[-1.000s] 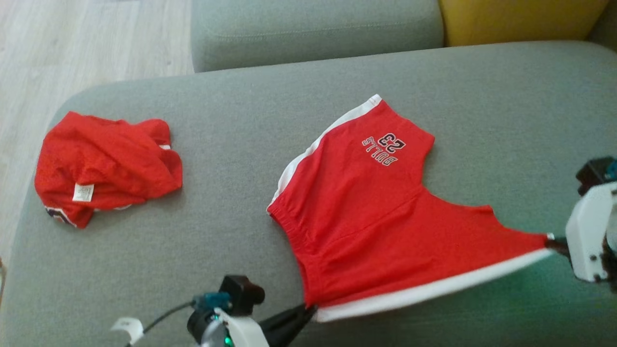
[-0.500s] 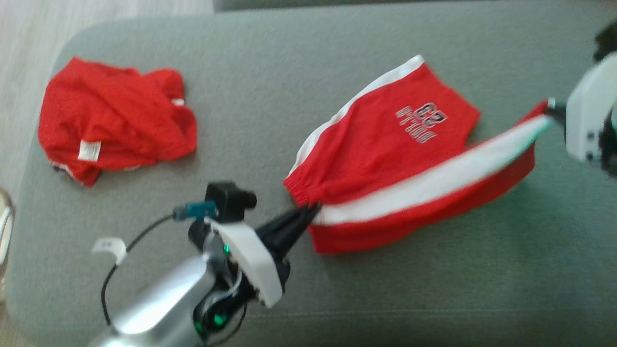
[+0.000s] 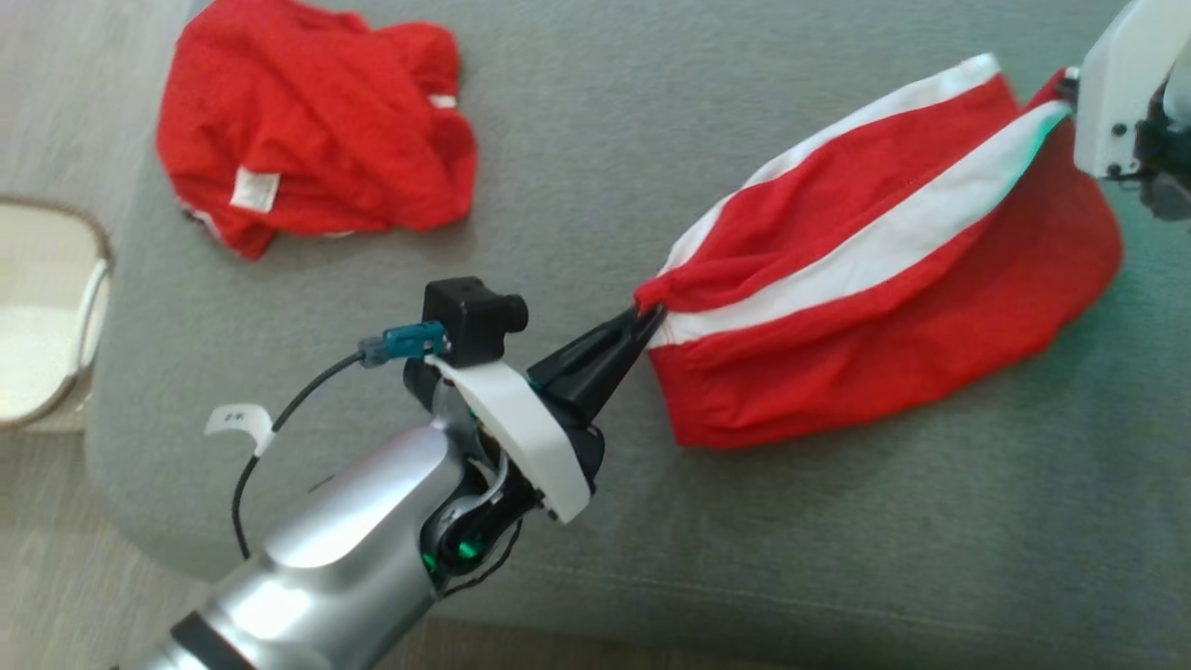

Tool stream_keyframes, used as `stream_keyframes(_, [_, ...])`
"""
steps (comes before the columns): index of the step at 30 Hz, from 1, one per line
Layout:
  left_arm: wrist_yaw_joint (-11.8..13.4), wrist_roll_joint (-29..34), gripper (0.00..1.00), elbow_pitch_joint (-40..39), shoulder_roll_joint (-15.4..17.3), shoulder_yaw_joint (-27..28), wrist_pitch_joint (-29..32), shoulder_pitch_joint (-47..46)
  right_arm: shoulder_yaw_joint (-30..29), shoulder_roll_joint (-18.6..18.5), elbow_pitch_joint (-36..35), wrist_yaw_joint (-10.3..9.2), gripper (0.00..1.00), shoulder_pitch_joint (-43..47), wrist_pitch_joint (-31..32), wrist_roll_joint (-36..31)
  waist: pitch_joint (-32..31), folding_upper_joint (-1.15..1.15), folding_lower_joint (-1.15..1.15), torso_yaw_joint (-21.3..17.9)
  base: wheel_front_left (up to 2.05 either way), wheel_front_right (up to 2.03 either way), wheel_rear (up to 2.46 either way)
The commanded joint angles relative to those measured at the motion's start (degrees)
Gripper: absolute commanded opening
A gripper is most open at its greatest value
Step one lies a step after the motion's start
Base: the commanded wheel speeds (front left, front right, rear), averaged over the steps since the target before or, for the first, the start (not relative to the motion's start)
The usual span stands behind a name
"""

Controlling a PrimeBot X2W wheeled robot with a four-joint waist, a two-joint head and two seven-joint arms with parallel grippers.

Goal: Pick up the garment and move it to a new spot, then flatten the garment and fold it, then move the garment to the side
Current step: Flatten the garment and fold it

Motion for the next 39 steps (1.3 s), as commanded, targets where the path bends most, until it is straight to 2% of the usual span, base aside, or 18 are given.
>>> stream_keyframes(1, [-0.4,-0.8,0.00,-0.8,0.3,1.4,-1.8,-3.4,-0.2,0.3,-0.2,-0.02,0.00,-3.5,-1.6,-0.9,1.5,0.00,-0.01,2.1,0.00,0.00,0.00])
stream_keyframes(11, [-0.4,-3.2,0.00,2.3,-1.5,-0.1,-5.4,-6.8,-2.8,-0.9,9.2,-0.02,0.00,-8.5,-9.6,-5.6,3.8,0.00,-0.01,4.5,0.00,0.00,0.00])
stream_keyframes(28, [-0.4,-3.1,0.00,5.6,-3.4,1.2,-6.7,-8.6,-6.4,0.8,19.2,-0.02,0.00,-13.7,-19.2,-10.0,6.8,0.00,-0.01,4.9,0.00,0.00,0.00])
stream_keyframes(29, [-0.4,-2.9,0.07,5.8,-3.6,1.5,-6.7,-8.7,-6.5,1.0,19.4,-0.02,0.28,-14.0,-20.0,-10.1,7.0,0.00,-0.01,4.9,0.00,0.00,0.00])
stream_keyframes(30, [-0.4,-2.6,0.30,6.1,-3.7,2.0,-6.7,-8.8,-6.7,1.2,19.8,-0.02,1.00,-14.2,-20.6,-10.1,7.1,0.00,-0.01,4.8,0.00,0.00,0.00])
stream_keyframes(32, [-0.4,-1.8,0.50,7.2,-4.0,3.2,-6.7,-8.7,-7.1,1.6,20.5,-0.02,1.00,-14.6,-22.0,-9.7,7.2,0.00,-0.01,4.7,0.00,0.00,0.00])
stream_keyframes(33, [-0.1,-0.9,1.00,8.1,-4.0,3.9,-6.7,-8.8,-7.1,1.7,20.8,-0.02,1.00,-14.8,-23.0,-9.7,7.2,0.00,-0.01,4.6,0.00,0.00,0.00])
stream_keyframes(35, [1.5,1.2,1.00,9.8,-4.5,6.1,-6.7,-8.8,-7.7,1.3,21.1,-0.02,1.00,-15.1,-25.7,-10.5,7.1,0.00,-0.01,4.4,0.00,0.00,0.00])
stream_keyframes(39, [2.3,3.9,1.00,11.7,-5.6,9.3,-6.7,-7.5,-9.3,1.5,22.6,-0.02,1.00,-15.1,-29.9,-11.4,6.0,0.00,-0.01,3.6,0.00,0.00,0.00])
